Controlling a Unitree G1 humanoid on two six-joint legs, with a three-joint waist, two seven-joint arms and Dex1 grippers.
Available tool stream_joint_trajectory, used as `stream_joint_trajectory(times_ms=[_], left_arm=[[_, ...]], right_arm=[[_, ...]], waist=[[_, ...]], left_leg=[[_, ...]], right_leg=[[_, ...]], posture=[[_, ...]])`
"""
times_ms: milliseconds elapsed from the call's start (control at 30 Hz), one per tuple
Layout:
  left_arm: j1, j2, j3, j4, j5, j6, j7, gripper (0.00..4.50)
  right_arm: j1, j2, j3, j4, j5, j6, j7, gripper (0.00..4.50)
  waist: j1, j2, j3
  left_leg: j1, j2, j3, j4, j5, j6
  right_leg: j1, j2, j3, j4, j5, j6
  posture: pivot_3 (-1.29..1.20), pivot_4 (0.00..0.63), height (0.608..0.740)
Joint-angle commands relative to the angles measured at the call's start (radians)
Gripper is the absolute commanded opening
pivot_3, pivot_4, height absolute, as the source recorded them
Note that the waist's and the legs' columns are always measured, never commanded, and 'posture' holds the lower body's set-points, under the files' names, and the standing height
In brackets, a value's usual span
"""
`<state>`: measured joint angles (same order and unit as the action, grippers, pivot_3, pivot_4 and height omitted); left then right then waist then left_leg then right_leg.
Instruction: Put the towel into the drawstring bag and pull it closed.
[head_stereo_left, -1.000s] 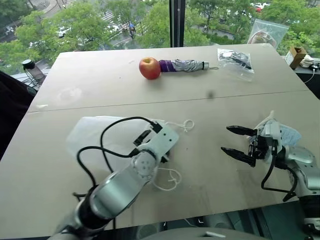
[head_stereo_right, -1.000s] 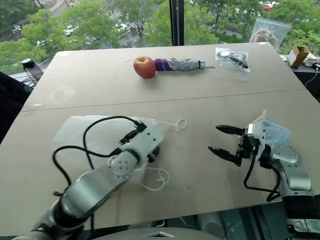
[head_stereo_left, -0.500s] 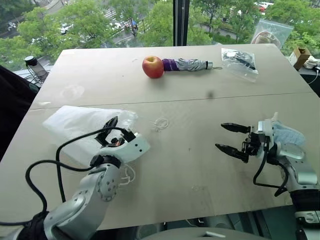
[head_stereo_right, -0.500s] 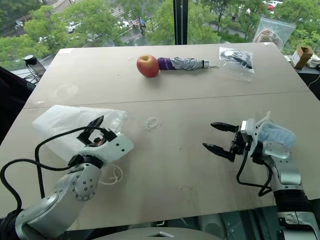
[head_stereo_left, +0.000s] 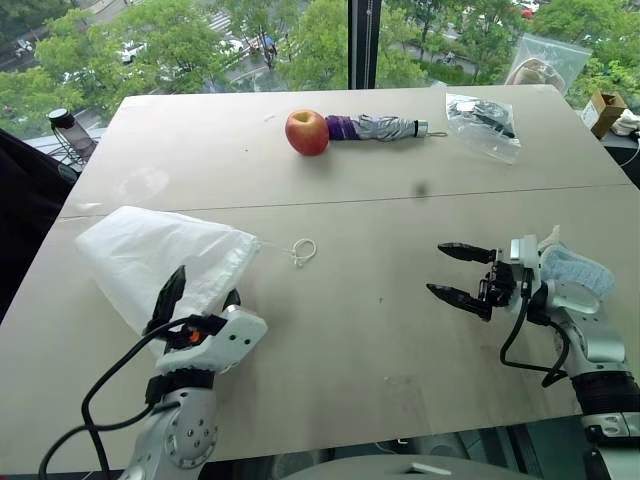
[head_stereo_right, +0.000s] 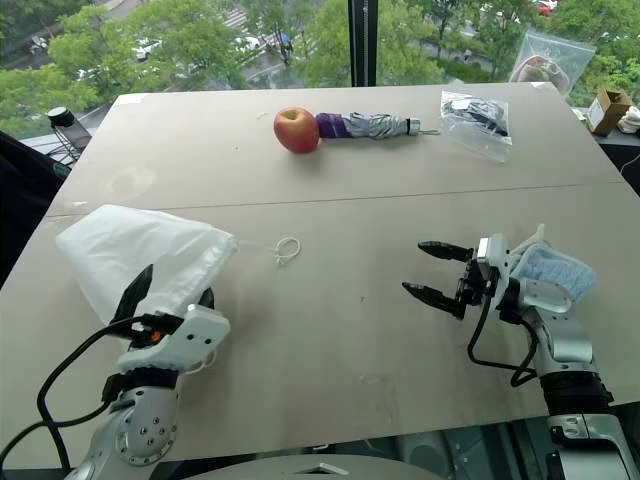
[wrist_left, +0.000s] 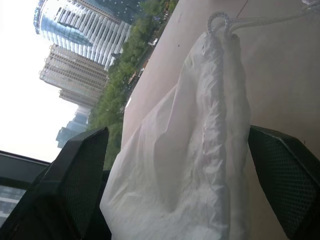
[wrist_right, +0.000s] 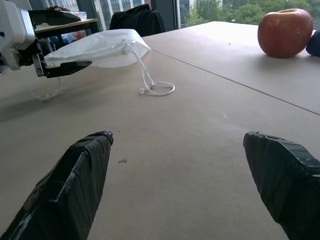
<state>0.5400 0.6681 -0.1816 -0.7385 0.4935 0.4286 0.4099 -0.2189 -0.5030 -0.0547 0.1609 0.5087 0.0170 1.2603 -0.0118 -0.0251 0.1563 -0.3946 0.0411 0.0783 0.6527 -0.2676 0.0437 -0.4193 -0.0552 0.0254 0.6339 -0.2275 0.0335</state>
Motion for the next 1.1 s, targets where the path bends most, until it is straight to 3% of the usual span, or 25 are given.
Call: stream_joint_trajectory(times_ms=[33,267,500,767,1100], left_arm=[[0.047,-0.084,0.100,0.032,-0.046,-0.139,0.023,4.47],[0.107,-0.264,0.186,0.119,-0.177,-0.350,-0.041,4.47],[0.153,-0.338,0.253,0.162,-0.322,-0.489,-0.187,4.47],[0.195,-0.332,0.279,0.183,-0.118,-0.564,-0.205,4.47],[0.126,-0.365,0.351,0.247,-0.058,-0.548,-0.234,4.47]], right_arm=[[-0.006,-0.003,-0.018,-0.011,0.005,-0.018,0.006,4.50],[-0.013,-0.003,-0.020,-0.010,0.006,-0.017,0.000,4.50],[-0.005,0.004,-0.019,-0.014,0.007,-0.021,-0.006,4.50],[0.008,0.004,-0.021,-0.026,0.009,-0.020,-0.009,4.50],[-0.002,0.006,-0.020,-0.026,0.012,-0.013,-0.009,4.50]], waist=[[0.000,0.000,0.000],[0.001,0.000,0.000],[0.001,0.000,0.000],[0.000,0.000,0.000],[0.000,0.000,0.000]], left_leg=[[-0.001,0.000,0.000,0.000,0.000,0.001],[-0.004,0.002,0.000,0.000,0.001,0.002],[-0.004,0.002,-0.001,0.002,0.001,0.002],[-0.003,0.001,-0.001,0.006,0.001,0.002],[-0.003,0.003,-0.002,0.017,0.001,0.002]], right_leg=[[0.000,0.000,-0.001,0.000,0.000,0.000],[0.000,0.000,-0.005,-0.003,0.000,0.000],[0.001,0.001,-0.008,-0.003,0.000,0.000],[0.003,0.005,-0.011,-0.002,0.000,0.001],[0.003,0.008,-0.011,0.008,0.000,0.001]], posture=[[0.00,0.150,0.740],[0.00,0.150,0.740],[0.00,0.150,0.740],[0.00,0.150,0.740],[0.00,0.150,0.740]])
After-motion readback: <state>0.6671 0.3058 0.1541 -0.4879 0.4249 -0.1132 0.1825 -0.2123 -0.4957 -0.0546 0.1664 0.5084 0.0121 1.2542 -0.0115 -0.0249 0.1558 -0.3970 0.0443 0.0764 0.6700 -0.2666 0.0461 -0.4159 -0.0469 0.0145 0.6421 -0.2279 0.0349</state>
